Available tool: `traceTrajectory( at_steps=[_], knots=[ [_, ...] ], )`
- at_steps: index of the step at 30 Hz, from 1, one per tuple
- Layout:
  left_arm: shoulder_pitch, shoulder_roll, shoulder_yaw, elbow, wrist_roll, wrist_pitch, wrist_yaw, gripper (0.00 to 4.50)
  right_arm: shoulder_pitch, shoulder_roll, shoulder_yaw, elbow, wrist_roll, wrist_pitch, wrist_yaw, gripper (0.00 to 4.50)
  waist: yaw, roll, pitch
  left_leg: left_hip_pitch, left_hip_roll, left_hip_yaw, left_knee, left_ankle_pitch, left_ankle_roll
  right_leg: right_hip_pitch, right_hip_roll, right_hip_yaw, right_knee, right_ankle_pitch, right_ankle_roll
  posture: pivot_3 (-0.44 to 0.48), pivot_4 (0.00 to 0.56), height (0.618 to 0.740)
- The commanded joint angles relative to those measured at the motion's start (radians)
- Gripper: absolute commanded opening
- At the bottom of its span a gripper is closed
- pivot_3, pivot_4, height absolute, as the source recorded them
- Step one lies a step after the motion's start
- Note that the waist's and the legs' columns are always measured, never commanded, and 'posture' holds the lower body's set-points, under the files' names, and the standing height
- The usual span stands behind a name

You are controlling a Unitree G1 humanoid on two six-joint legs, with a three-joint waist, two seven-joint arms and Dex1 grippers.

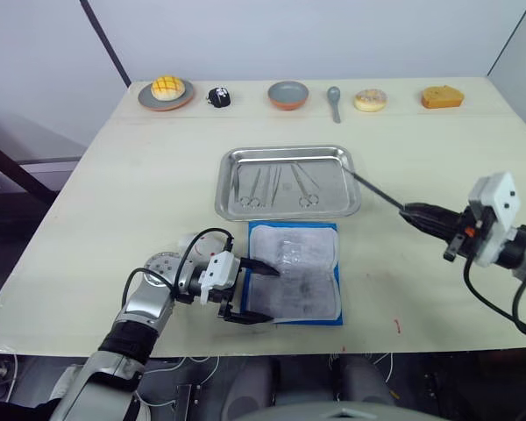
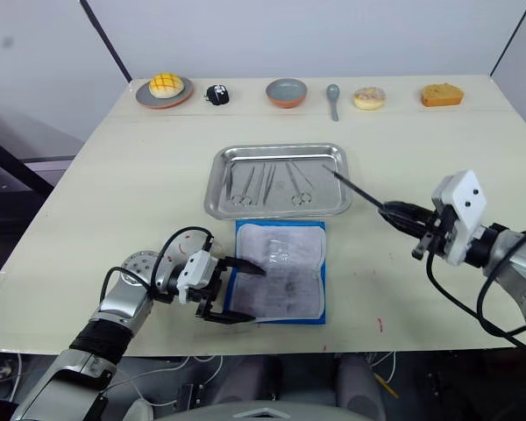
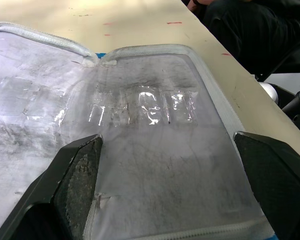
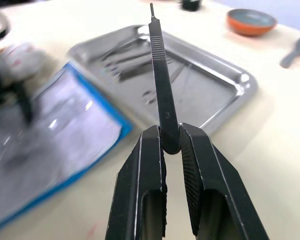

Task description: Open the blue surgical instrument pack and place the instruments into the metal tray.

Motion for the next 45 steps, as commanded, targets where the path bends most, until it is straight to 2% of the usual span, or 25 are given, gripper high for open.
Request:
traceTrajectory(
  at_steps=[1, 9, 20, 33, 45],
  knots=[
    [0.030, -0.004, -0.036, 0.054, 0.060, 0.026, 0.013, 4.50, -0.083, 0.032, 0.052, 0.002, -0.005, 0.074, -0.105, 0.14, 0.001, 0.000, 0.000, 0.000, 0.000, 0.000, 0.000, 0.000, 0.000, 0.000, 0.000, 0.000, 0.000, 0.000, 0.000, 0.000, 0.150, 0.732],
    [0.032, -0.003, -0.034, 0.047, 0.062, 0.029, 0.021, 4.50, -0.326, 0.197, 0.241, 0.159, -0.144, 0.186, -0.330, 0.14, 0.000, 0.002, 0.000, -0.001, -0.001, -0.001, 0.000, 0.000, 0.000, -0.001, 0.000, -0.001, 0.000, 0.000, 0.000, 0.000, 0.150, 0.732],
    [0.042, -0.001, -0.030, 0.035, 0.063, 0.034, 0.028, 4.50, -0.579, 0.371, 0.387, 0.446, -0.307, 0.298, -0.462, 0.14, -0.006, 0.004, 0.000, -0.001, -0.001, 0.000, -0.001, 0.000, 0.000, -0.002, 0.000, 0.000, 0.001, 0.000, 0.000, 0.000, 0.150, 0.732],
    [0.054, -0.004, -0.030, 0.022, 0.064, 0.038, 0.036, 4.50, -0.686, 0.519, 0.427, 0.782, -0.450, 0.171, -0.464, 0.14, -0.006, 0.005, 0.000, 0.000, -0.002, 0.000, -0.002, 0.000, 0.000, -0.002, 0.000, 0.000, 0.001, 0.000, 0.000, 0.000, 0.150, 0.732],
    [0.058, -0.004, -0.031, 0.019, 0.063, 0.038, 0.034, 4.50, -0.721, 0.570, 0.396, 0.920, -0.517, 0.105, -0.461, 0.14, -0.007, 0.006, 0.001, 0.000, -0.002, 0.000, -0.002, 0.000, 0.000, -0.003, 0.000, 0.000, 0.001, 0.000, 0.000, 0.000, 0.150, 0.732]
  ],
)
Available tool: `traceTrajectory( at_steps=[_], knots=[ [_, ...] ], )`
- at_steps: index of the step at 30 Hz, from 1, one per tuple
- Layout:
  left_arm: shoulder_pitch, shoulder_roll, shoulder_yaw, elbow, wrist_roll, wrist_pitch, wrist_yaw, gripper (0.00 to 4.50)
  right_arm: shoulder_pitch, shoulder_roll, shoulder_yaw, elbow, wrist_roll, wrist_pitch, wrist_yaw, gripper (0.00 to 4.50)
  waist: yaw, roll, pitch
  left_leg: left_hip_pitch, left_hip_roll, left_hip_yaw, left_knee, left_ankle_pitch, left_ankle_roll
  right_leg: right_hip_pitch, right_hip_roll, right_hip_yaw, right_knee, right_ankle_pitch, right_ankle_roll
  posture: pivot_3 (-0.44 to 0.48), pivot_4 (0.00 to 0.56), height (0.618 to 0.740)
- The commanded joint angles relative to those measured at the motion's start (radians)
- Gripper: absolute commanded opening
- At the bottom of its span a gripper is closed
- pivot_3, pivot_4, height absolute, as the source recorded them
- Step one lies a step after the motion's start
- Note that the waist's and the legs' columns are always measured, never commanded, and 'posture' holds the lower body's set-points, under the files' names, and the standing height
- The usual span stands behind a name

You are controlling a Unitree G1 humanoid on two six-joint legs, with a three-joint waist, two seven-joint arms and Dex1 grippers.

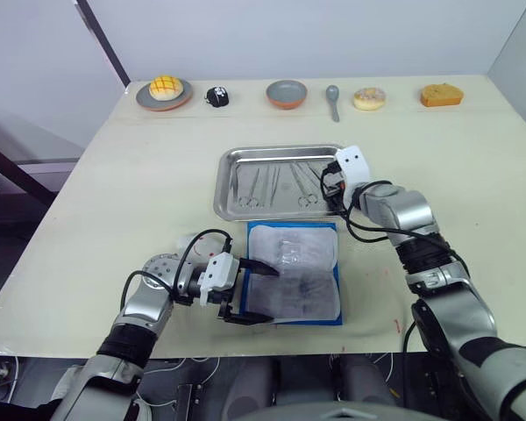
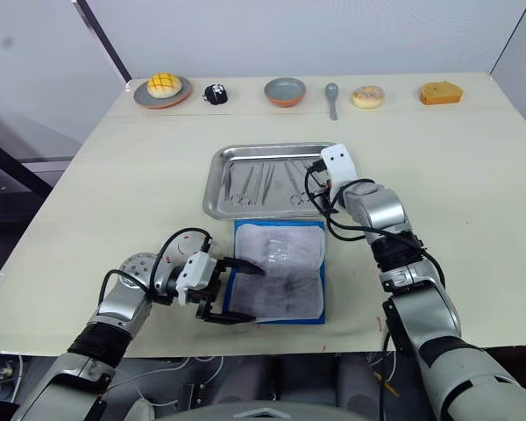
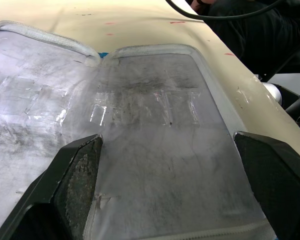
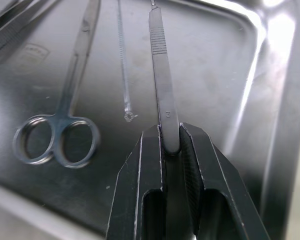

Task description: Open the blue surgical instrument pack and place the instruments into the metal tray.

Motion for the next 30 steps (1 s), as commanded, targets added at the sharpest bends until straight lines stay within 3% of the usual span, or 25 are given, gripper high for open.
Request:
traceTrajectory(
  at_steps=[1, 2, 3, 9, 10, 12, 19, 24, 30],
  knots=[
    [0.038, -0.003, -0.043, 0.042, 0.059, 0.034, 0.012, 4.50, -0.028, 0.004, -0.014, -0.006, -0.017, -0.023, 0.007, 0.14, 0.000, 0.000, 0.000, 0.000, 0.000, 0.000, 0.000, 0.000, 0.000, 0.000, 0.000, 0.000, 0.000, 0.000, 0.000, 0.000, 0.150, 0.732],
    [0.038, -0.003, -0.043, 0.042, 0.058, 0.034, 0.012, 4.50, -0.028, 0.004, -0.014, -0.007, -0.019, -0.024, 0.011, 0.14, 0.000, 0.000, 0.000, 0.000, 0.000, 0.000, 0.000, 0.000, 0.000, 0.000, 0.000, 0.000, 0.000, 0.000, 0.000, 0.000, 0.150, 0.732],
    [0.038, -0.002, -0.043, 0.042, 0.058, 0.034, 0.012, 4.50, -0.027, 0.003, -0.011, -0.010, -0.022, -0.025, 0.018, 0.52, 0.000, 0.000, 0.000, 0.000, 0.000, 0.000, 0.000, 0.000, 0.000, 0.000, 0.000, 0.000, 0.000, 0.000, 0.000, 0.000, 0.150, 0.732],
    [0.039, -0.002, -0.043, 0.042, 0.059, 0.033, 0.012, 4.50, -0.021, 0.000, -0.012, -0.056, -0.023, -0.030, 0.049, 3.25, 0.001, 0.000, 0.000, 0.000, 0.000, 0.000, 0.000, 0.000, 0.000, 0.000, 0.000, 0.000, 0.000, 0.000, 0.000, 0.000, 0.150, 0.732],
    [0.039, -0.002, -0.043, 0.043, 0.059, 0.032, 0.012, 4.50, -0.021, 0.000, -0.013, -0.066, -0.025, -0.032, 0.051, 3.88, 0.001, 0.000, 0.000, 0.000, 0.000, 0.000, 0.000, 0.000, 0.000, 0.000, 0.000, 0.000, 0.000, 0.000, 0.000, 0.000, 0.150, 0.732],
    [0.037, -0.002, -0.042, 0.044, 0.058, 0.032, 0.011, 4.50, -0.020, -0.003, -0.015, -0.108, -0.021, -0.023, 0.062, 4.46, 0.000, 0.000, 0.000, 0.000, 0.000, 0.000, 0.000, 0.000, 0.000, 0.000, 0.000, 0.000, 0.000, 0.000, 0.000, 0.000, 0.150, 0.732],
    [0.029, 0.000, -0.029, 0.032, 0.040, 0.041, 0.008, 4.50, 0.036, -0.049, -0.016, -0.341, 0.014, -0.001, 0.136, 4.46, 0.001, 0.001, 0.001, 0.000, 0.000, 0.000, 0.000, 0.000, 0.000, -0.001, 0.000, 0.000, 0.000, 0.000, 0.000, 0.000, 0.150, 0.732],
    [0.041, -0.004, 0.006, -0.032, -0.019, 0.085, 0.013, 4.50, 0.187, -0.092, -0.094, -0.528, 0.116, -0.170, 0.271, 4.46, -0.001, 0.001, 0.001, -0.002, 0.000, -0.001, -0.001, 0.000, 0.000, -0.001, 0.000, -0.001, -0.001, 0.000, 0.000, 0.000, 0.150, 0.732],
    [0.077, 0.001, 0.058, -0.170, -0.112, 0.179, 0.028, 4.50, 0.366, -0.160, -0.168, -0.633, 0.192, -0.350, 0.400, 4.46, -0.002, -0.001, 0.002, -0.010, 0.000, 0.000, 0.000, 0.000, 0.000, -0.010, 0.000, 0.000, -0.001, 0.000, 0.000, 0.000, 0.150, 0.732]
  ],
)
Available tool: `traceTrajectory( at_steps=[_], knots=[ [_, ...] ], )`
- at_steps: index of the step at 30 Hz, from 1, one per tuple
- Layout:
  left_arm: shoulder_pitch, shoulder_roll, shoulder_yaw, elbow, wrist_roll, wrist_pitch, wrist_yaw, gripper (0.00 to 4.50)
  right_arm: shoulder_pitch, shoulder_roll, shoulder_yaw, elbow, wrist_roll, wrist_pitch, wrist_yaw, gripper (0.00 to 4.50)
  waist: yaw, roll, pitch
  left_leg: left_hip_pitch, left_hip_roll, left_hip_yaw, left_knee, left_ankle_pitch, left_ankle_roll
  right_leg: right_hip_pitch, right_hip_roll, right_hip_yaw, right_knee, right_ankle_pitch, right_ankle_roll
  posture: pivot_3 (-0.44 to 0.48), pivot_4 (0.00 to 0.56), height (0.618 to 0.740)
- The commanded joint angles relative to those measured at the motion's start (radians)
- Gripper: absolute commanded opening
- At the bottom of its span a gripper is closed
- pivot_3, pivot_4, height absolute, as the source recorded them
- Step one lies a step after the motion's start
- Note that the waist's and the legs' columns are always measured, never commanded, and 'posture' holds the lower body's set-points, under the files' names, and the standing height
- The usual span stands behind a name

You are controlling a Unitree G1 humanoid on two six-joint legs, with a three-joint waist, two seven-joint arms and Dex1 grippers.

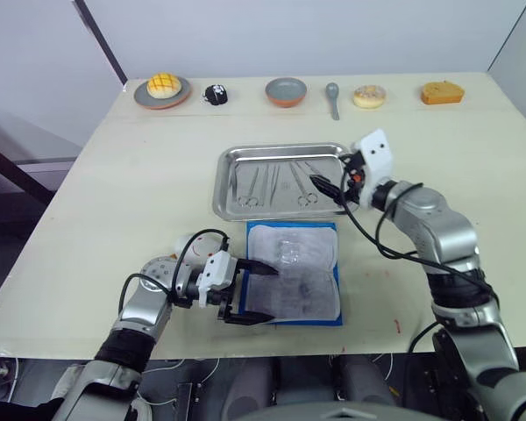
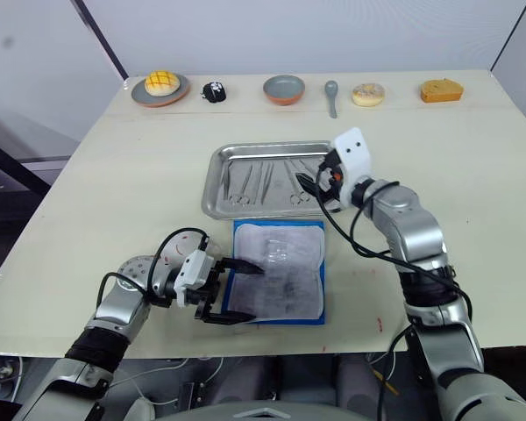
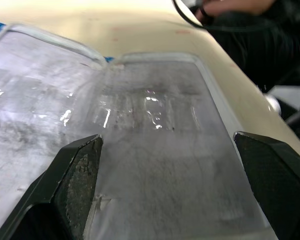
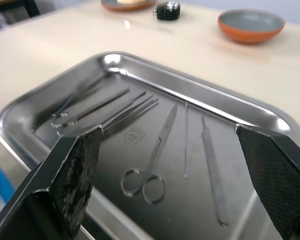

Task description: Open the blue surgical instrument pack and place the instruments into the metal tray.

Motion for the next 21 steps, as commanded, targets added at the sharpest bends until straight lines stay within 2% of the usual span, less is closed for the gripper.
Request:
traceTrajectory(
  at_steps=[1, 5, 10, 13, 17, 21],
  knots=[
    [0.037, 0.006, 0.032, -0.099, -0.066, 0.075, 0.017, 4.50, 0.092, -0.040, -0.061, -0.104, 0.063, -0.121, 0.089, 4.46, -0.001, -0.002, 0.001, -0.001, 0.000, 0.000, 0.000, 0.000, 0.000, -0.001, 0.000, 0.000, 0.000, 0.000, 0.000, 0.000, 0.150, 0.732],
    [0.055, 0.028, 0.090, -0.209, -0.135, 0.158, 0.051, 4.50, 0.224, -0.066, -0.127, -0.165, 0.159, -0.216, 0.188, 4.46, 0.000, -0.007, 0.006, -0.006, 0.001, 0.001, 0.000, 0.000, 0.000, -0.006, 0.000, 0.001, 0.000, 0.000, 0.000, 0.000, 0.150, 0.732],
    [0.072, 0.048, 0.166, -0.301, -0.196, 0.241, 0.122, 4.50, 0.335, -0.113, -0.180, -0.211, 0.244, -0.213, 0.239, 4.46, -0.001, -0.010, 0.011, -0.005, 0.002, 0.002, 0.000, 0.000, 0.000, -0.006, 0.000, 0.002, 0.001, 0.000, 0.000, 0.000, 0.150, 0.732],
    [0.100, 0.063, 0.276, -0.362, -0.232, 0.314, 0.260, 4.50, 0.455, -0.156, -0.280, -0.241, 0.342, -0.197, 0.291, 4.46, 0.004, -0.012, 0.012, -0.004, 0.002, 0.002, 0.000, 0.000, 0.000, -0.006, 0.000, 0.002, 0.001, 0.000, 0.000, 0.000, 0.150, 0.732],
    [0.171, 0.092, 0.381, -0.405, -0.253, 0.391, 0.368, 4.50, 0.588, -0.211, -0.353, -0.250, 0.371, -0.241, 0.355, 4.46, 0.004, -0.013, 0.013, -0.005, 0.003, 0.002, 0.000, 0.000, 0.000, -0.006, 0.000, 0.002, 0.000, 0.000, 0.000, 0.000, 0.150, 0.732],
    [0.310, 0.112, 0.513, -0.471, -0.276, 0.453, 0.454, 4.50, 0.745, -0.252, -0.418, -0.247, 0.370, -0.319, 0.443, 4.46, 0.001, -0.014, 0.013, -0.004, 0.003, 0.004, 0.000, 0.000, 0.000, -0.006, 0.000, 0.004, 0.000, 0.000, 0.000, 0.000, 0.150, 0.732]
  ],
)
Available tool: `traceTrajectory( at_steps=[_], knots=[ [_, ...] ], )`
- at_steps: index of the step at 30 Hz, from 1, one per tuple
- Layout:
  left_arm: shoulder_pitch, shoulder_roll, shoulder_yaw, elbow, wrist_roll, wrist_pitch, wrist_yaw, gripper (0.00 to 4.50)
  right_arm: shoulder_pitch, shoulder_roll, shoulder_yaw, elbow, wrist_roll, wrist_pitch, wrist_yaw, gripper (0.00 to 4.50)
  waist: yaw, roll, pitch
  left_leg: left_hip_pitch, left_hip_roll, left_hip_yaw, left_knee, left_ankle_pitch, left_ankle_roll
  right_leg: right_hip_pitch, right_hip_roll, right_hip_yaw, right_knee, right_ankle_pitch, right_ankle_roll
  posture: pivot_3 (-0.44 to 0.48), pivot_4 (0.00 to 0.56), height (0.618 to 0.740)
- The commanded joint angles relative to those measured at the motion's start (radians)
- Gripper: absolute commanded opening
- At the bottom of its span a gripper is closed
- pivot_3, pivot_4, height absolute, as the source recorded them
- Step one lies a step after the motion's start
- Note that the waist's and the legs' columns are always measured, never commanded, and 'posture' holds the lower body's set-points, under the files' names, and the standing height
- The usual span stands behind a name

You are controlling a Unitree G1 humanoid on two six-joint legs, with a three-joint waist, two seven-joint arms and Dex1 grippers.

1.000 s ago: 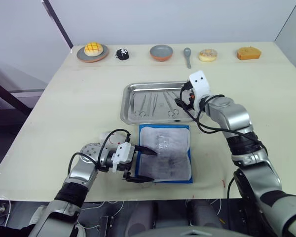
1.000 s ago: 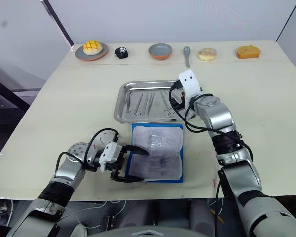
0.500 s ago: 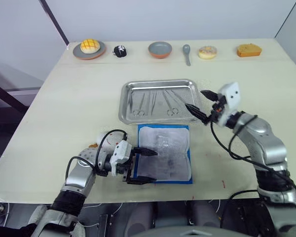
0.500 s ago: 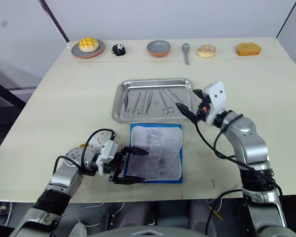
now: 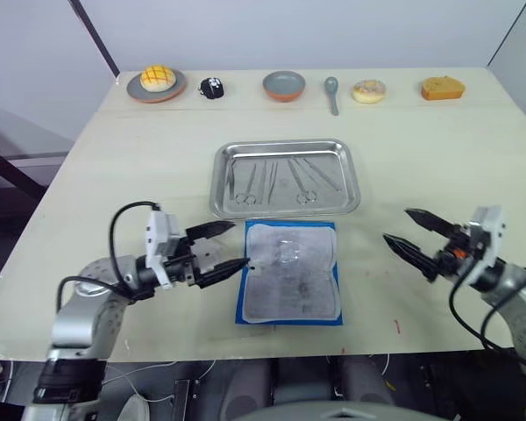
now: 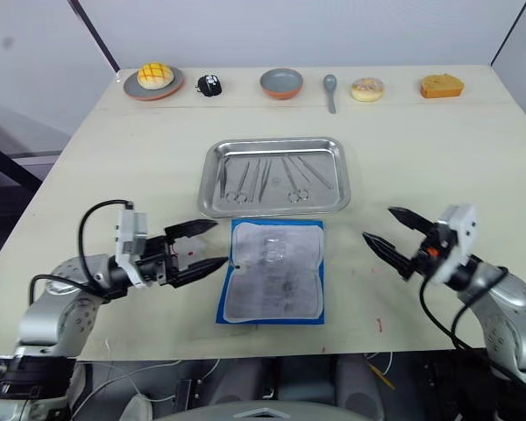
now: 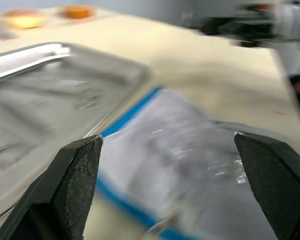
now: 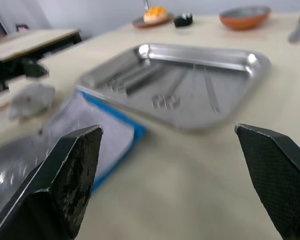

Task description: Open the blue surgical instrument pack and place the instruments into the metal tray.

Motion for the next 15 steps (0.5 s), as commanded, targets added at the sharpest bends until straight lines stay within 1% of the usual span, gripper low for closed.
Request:
traceTrajectory(
  at_steps=[1, 3, 4, 7, 11, 15],
  knots=[
    [0.109, 0.023, 0.122, -0.084, -0.037, 0.045, 0.064, 4.50, 0.093, -0.027, -0.074, -0.033, 0.029, -0.080, 0.081, 4.46, -0.001, 0.000, 0.000, 0.000, 0.000, 0.000, 0.000, 0.000, 0.000, 0.000, 0.000, 0.000, 0.000, 0.000, 0.000, 0.000, 0.150, 0.732],
    [0.183, 0.026, 0.183, -0.103, -0.056, 0.072, 0.082, 4.50, 0.144, -0.029, -0.102, -0.024, 0.021, -0.127, 0.108, 4.46, 0.000, 0.000, 0.000, 0.001, 0.001, 0.001, 0.000, 0.000, 0.000, 0.000, 0.000, 0.000, 0.000, 0.000, 0.000, 0.000, 0.150, 0.732],
    [0.227, 0.030, 0.211, -0.108, -0.057, 0.070, 0.071, 4.50, 0.169, -0.030, -0.117, -0.018, 0.028, -0.138, 0.123, 4.46, 0.001, 0.000, 0.000, 0.001, 0.001, 0.001, 0.000, 0.000, 0.000, 0.001, 0.000, 0.001, 0.001, 0.000, 0.000, 0.000, 0.150, 0.732],
    [0.331, 0.032, 0.260, -0.095, -0.015, 0.023, 0.048, 4.50, 0.223, -0.038, -0.151, 0.019, 0.027, -0.173, 0.158, 4.46, 0.003, -0.001, 0.000, 0.004, 0.001, 0.001, 0.000, 0.000, 0.000, 0.003, 0.000, 0.001, 0.001, 0.000, 0.000, 0.000, 0.150, 0.732],
    [0.380, 0.025, 0.278, -0.036, 0.050, -0.066, 0.037, 4.50, 0.265, -0.042, -0.176, 0.062, 0.021, -0.220, 0.192, 4.46, 0.011, -0.001, 0.001, 0.004, 0.001, 0.001, 0.001, 0.000, 0.000, 0.004, 0.000, 0.001, 0.000, 0.000, -0.001, 0.000, 0.150, 0.732],
    [0.402, 0.005, 0.306, 0.011, 0.063, -0.108, 0.051, 4.50, 0.303, -0.050, -0.200, 0.118, 0.007, -0.272, 0.229, 4.46, 0.012, -0.002, 0.000, 0.004, 0.001, 0.001, 0.001, 0.000, 0.000, 0.004, 0.000, 0.001, 0.000, 0.000, -0.001, 0.000, 0.150, 0.732]
  ],
)
